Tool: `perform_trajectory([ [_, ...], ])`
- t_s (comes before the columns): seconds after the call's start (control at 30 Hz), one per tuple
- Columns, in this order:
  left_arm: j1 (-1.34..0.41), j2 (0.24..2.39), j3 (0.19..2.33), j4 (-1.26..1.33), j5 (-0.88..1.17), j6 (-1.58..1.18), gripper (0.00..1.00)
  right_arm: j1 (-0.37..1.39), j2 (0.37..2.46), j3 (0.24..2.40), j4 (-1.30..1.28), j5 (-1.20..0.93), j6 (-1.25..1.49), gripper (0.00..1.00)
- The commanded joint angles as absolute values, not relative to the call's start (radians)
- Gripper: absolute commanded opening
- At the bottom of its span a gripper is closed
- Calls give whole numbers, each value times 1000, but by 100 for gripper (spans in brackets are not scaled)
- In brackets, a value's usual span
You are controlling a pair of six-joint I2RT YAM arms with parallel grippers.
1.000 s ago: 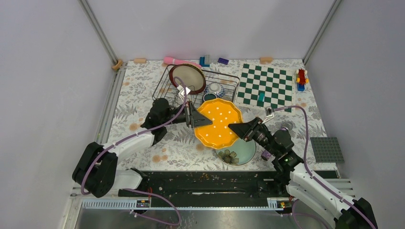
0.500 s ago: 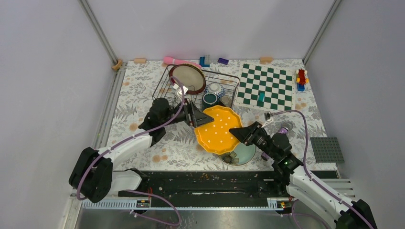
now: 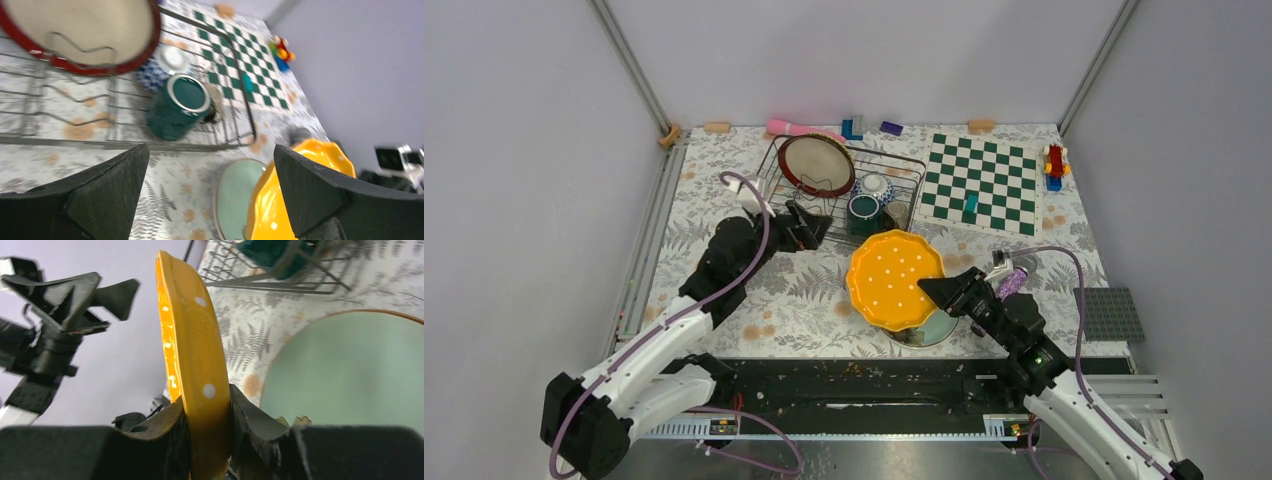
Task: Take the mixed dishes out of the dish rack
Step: Place the plate at the center of the board.
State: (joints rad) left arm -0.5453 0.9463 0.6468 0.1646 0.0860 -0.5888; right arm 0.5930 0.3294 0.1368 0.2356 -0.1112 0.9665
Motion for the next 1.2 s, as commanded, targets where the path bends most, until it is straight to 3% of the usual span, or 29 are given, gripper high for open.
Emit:
perform_trajectory([
  [0.0,-547,870,620,106,-285,-565,99,597,208,187,121,8,987,0],
  [0.23,-548,815,577,127,-379,-569,99,596,108,248,-234,138,1033,0],
  [0.7,-548,862,606,100,-413,-568,99,597,131,229,-274,162,1078,0],
  [0.83,-548,871,618,84,-414,-568,99,596,146,221,-277,176,1090,12],
  [1.17,-548,883,621,86,-418,-565,99,597,219,218,-305,178,1091,27],
])
